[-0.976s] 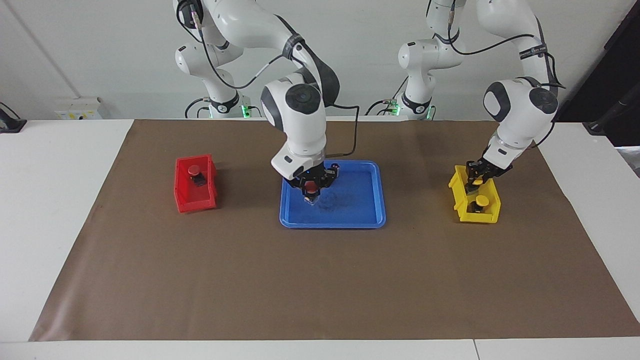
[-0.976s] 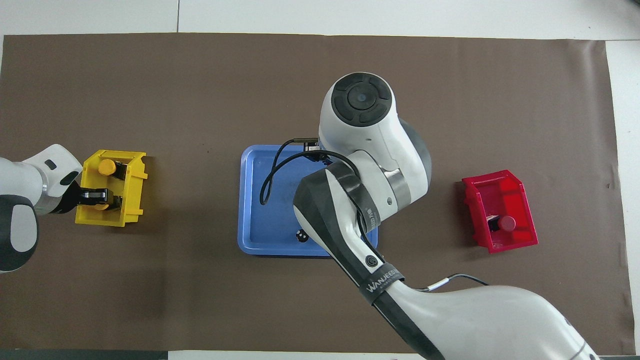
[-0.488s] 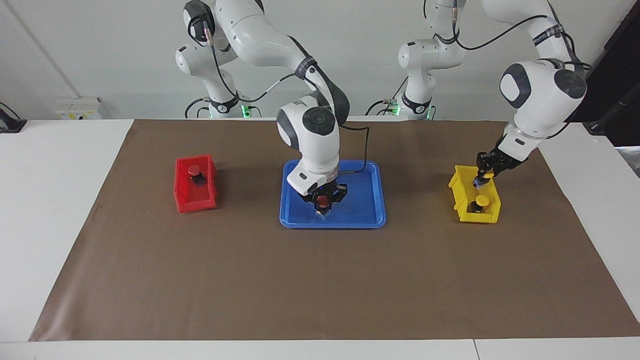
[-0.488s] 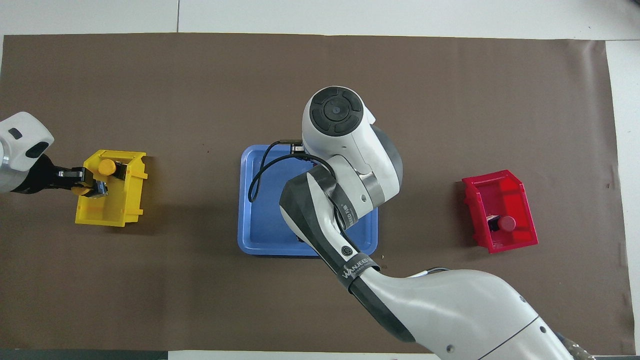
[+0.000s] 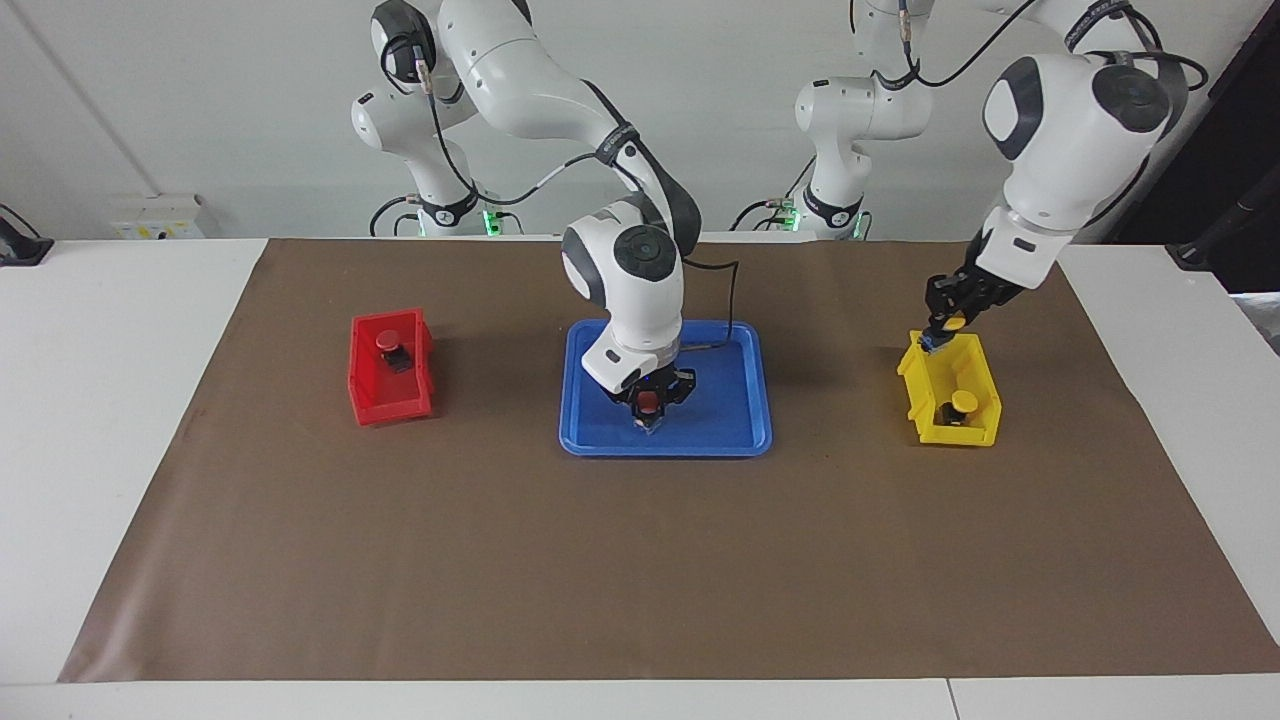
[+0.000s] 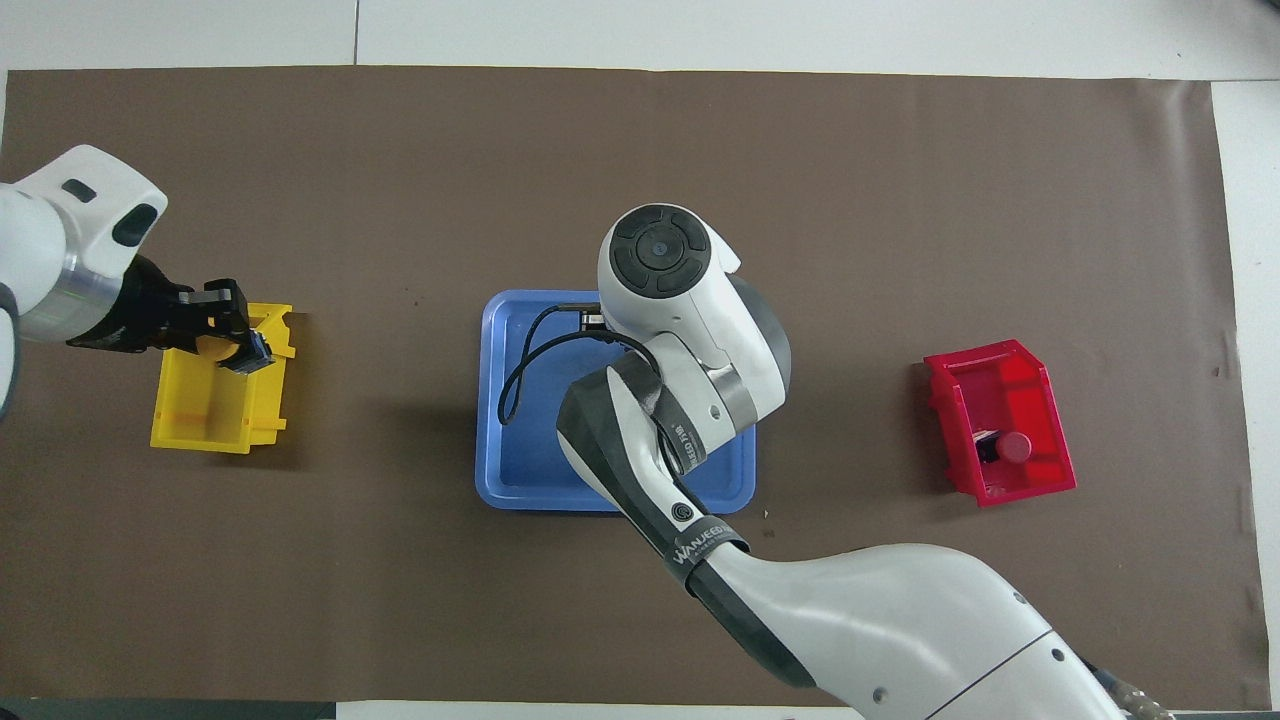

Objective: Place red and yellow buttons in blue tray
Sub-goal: 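Release the red button in the tray while the left gripper lifts a yellow button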

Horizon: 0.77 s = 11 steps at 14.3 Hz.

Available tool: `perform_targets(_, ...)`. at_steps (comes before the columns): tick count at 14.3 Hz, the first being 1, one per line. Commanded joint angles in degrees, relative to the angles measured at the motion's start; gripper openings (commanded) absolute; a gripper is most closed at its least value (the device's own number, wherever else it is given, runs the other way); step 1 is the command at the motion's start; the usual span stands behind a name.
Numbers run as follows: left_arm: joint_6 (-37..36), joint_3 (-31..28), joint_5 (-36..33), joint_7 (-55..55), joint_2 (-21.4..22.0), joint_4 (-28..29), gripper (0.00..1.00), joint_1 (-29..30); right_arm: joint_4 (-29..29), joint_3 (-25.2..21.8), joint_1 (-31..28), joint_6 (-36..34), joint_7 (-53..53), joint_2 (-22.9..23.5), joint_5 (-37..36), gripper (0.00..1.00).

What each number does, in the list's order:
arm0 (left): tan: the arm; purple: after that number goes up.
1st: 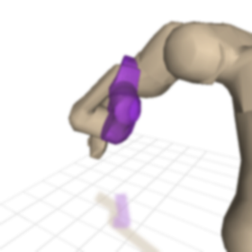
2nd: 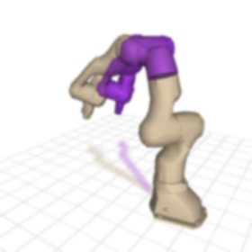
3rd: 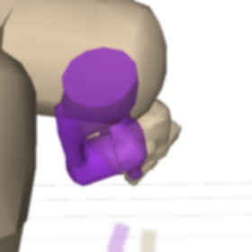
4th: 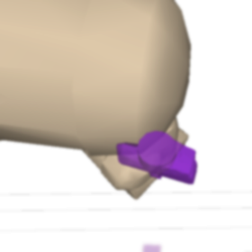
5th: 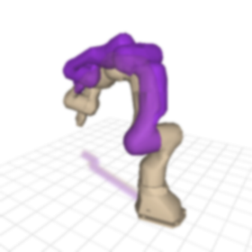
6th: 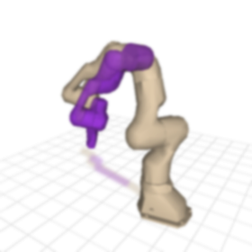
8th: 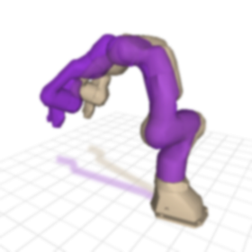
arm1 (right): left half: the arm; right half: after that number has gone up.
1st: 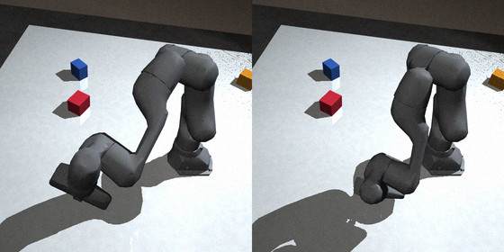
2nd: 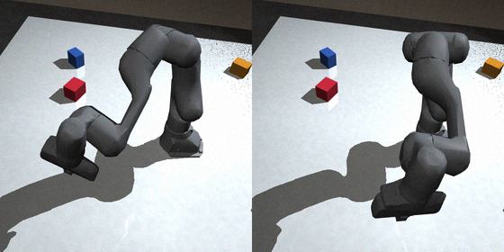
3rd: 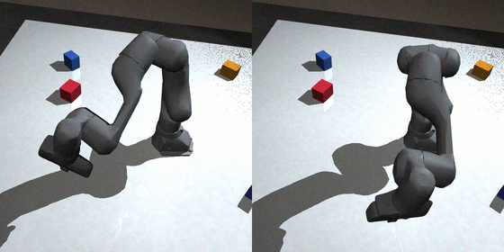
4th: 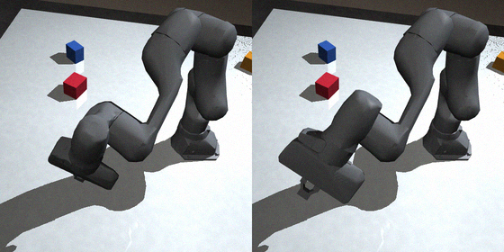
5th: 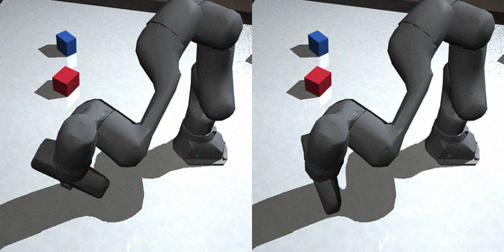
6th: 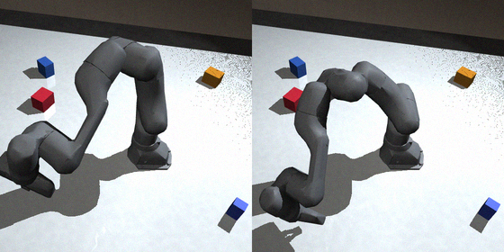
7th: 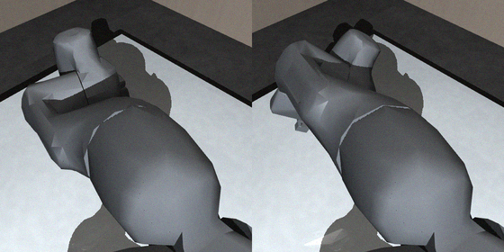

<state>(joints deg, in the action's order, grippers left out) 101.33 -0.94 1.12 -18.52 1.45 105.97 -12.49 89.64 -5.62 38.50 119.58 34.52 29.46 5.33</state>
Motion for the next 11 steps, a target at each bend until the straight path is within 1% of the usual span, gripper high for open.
perform_targets(1,3.6,-0.5,0.0,-9.6,-3.4,-1.8,0.01,-5.2,1.4,0.1,-0.3,0.6,0.9,-1.4,0.1,0.85)
perform_targets(2,4.5,-0.6,0.4,-13.3,-4.9,-2.9,0.01,-7.6,0.4,0.1,-0.4,0.4,0.7,-1.4,-0.3,1.00)
perform_targets(3,5.4,-0.5,0.5,-15.9,-6.4,-4.0,0.01,-8.9,-1.5,0.0,-0.7,-0.4,0.1,-1.4,-0.6,1.00)
perform_targets(4,6.2,-0.5,1.3,-18.5,-7.8,-5.0,0.01,-10.0,-2.8,-0.5,-1.5,-1.5,-2.7,-1.9,-1.3,1.00)
perform_targets(6,7.2,-0.6,2.5,-25.4,-11.2,-8.5,0.01,-13.9,-2.0,-0.5,-7.6,-6.3,-11.0,-7.2,-1.4,1.00)
perform_targets(7,7.2,-0.6,2.4,-29.1,-13.2,-11.1,0.01,-15.1,-0.4,-0.5,-10.4,-9.5,-13.6,-10.9,-1.3,1.00)
perform_targets(9,7.3,-0.6,2.7,-31.7,-16.4,-13.8,0.01,-16.9,3.6,-0.6,-15.7,-12.7,-14.9,-16.3,-1.4,1.00)
perform_targets(10,7.4,-0.6,2.6,-34.1,-18.2,-15.3,0.01,-18.1,7.5,-0.6,-17.4,-14.9,-18.7,-19.3,-1.4,1.00)
perform_targets(11,7.4,-0.6,2.4,-36.0,-19.8,-16.8,0.01,-19.2,11.2,-0.7,-19.0,-14.8,-22.9,-21.6,-1.6,1.00)
